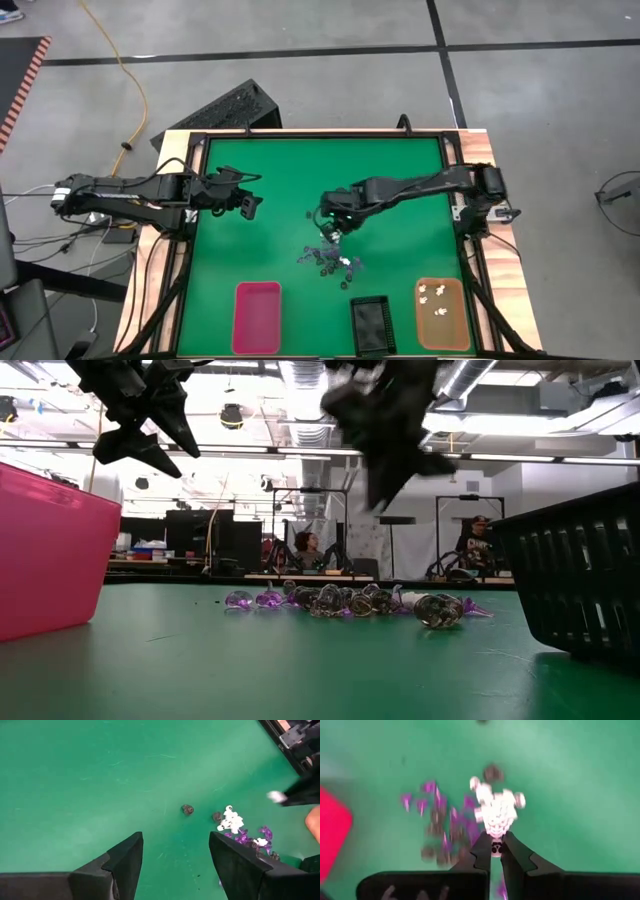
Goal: Sort Halloween decoration
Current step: Put the white skeleton toy into the right orange organizing bin
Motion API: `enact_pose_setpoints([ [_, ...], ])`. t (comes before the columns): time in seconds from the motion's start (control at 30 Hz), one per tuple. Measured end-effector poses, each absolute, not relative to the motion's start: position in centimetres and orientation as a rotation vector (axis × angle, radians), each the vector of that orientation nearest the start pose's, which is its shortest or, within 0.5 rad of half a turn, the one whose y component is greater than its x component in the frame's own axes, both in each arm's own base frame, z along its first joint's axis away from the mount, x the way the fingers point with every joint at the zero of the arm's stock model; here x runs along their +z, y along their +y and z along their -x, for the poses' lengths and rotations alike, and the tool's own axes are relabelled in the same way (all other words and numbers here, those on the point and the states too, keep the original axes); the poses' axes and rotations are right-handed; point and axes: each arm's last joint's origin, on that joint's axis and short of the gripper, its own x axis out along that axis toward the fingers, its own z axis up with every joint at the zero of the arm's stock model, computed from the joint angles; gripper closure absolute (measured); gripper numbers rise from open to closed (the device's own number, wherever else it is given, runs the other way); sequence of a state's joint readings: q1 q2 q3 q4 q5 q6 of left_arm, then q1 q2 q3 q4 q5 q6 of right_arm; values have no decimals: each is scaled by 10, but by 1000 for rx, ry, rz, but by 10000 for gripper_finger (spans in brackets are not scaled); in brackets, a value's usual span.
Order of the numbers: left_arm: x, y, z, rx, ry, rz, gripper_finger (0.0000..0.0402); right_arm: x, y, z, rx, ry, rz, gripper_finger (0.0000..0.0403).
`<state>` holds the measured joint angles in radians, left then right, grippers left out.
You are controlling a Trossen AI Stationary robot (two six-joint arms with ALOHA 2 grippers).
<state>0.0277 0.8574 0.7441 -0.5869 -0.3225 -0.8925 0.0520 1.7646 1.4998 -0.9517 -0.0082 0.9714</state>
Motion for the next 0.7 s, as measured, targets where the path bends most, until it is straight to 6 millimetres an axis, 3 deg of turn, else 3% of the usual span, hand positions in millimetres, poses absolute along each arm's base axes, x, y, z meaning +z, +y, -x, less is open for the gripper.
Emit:
enact_pose_setpoints([
  [0.23,274,14,-170,613,498,751,183,305,69,-294,-585,1284,-800,354],
  [0.4,274,13,-170,615,489,798,183,324,108,-249,-687,1328,-879,353],
  [0.7,274,14,-170,621,484,802,183,332,166,-179,-927,1425,-962,353],
])
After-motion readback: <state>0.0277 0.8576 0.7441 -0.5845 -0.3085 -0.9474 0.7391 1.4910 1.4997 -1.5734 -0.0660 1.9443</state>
